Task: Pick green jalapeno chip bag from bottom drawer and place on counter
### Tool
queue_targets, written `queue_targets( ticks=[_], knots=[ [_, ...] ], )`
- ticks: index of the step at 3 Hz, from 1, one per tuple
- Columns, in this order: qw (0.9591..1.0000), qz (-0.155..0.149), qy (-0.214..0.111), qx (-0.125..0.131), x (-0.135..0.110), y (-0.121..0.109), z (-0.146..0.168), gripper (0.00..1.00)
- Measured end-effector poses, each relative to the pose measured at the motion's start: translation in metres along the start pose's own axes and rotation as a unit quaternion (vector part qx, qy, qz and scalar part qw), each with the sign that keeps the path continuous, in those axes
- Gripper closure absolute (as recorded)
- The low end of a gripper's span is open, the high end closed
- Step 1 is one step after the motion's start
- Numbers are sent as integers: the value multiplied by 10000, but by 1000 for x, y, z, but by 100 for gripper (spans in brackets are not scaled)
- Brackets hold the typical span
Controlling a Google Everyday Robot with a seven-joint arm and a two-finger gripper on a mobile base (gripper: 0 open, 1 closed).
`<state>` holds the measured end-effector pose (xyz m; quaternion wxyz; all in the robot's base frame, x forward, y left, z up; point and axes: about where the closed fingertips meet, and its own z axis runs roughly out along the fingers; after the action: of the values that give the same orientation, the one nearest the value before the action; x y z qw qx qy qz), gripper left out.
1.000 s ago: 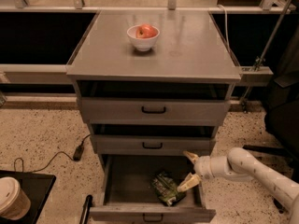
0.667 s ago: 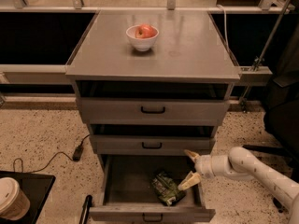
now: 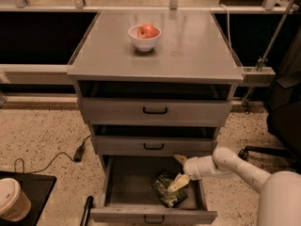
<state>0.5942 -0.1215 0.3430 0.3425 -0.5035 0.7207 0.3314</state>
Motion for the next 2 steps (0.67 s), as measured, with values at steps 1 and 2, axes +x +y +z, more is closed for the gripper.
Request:
queue_targets(
  ticks=[1,2],
  knots=[
    [9996,72,73,-263,0,5,83,0],
    [9996,72,116,-243,2,6,85,0]
  ],
)
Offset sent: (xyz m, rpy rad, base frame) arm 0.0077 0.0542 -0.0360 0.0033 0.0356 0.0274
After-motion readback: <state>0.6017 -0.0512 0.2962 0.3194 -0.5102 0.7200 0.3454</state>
